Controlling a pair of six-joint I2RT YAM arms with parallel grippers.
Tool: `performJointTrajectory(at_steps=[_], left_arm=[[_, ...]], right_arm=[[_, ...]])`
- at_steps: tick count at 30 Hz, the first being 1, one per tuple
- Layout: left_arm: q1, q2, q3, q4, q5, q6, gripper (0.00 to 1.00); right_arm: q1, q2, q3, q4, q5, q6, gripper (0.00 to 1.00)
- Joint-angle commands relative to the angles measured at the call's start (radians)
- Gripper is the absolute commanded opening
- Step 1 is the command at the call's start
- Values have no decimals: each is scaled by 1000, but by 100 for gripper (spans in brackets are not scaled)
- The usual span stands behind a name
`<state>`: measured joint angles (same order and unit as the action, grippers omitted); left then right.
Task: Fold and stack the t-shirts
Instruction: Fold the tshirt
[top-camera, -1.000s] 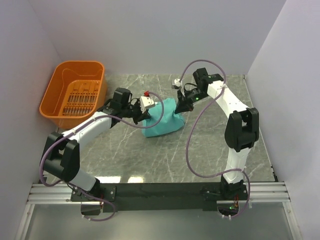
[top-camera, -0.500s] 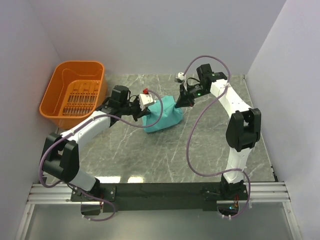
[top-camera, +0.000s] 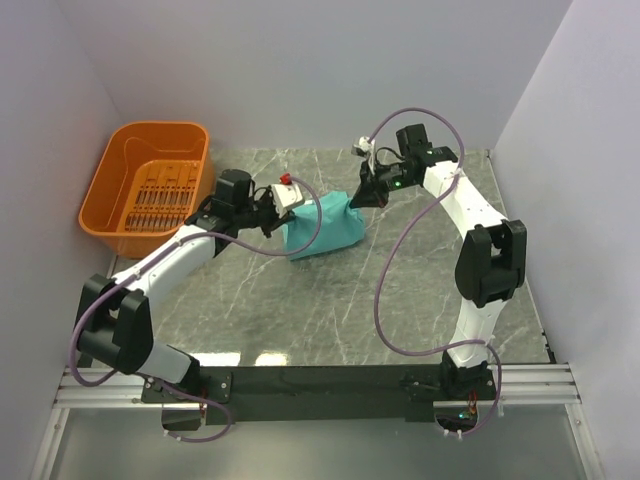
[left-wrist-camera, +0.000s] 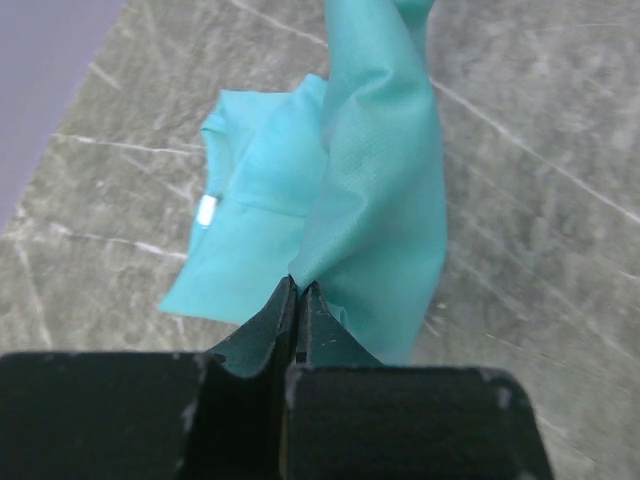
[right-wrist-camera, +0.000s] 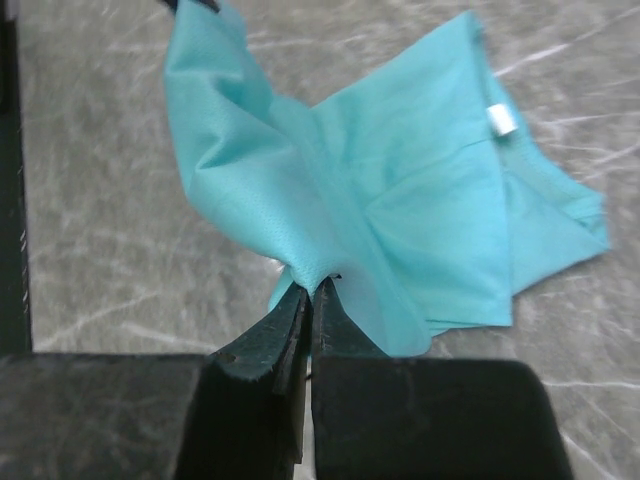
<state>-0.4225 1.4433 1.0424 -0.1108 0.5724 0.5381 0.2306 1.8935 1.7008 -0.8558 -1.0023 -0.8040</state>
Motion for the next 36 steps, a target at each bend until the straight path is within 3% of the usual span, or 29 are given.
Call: performJointTrajectory(at_steps=[1,7,17,36], left_arm=[[17,37,53,85,-72,5,1],[47,132,85,183,-152,-16,1],[76,278,120,298,-292,-32,1],[87,482,263,292,-408,-44,2]], right_arm=[[3,-10,49,223,53,219,0],[24,65,74,427,197,376,0],[76,245,204,549,387,538,0],[115,404,349,571,527,609,0]])
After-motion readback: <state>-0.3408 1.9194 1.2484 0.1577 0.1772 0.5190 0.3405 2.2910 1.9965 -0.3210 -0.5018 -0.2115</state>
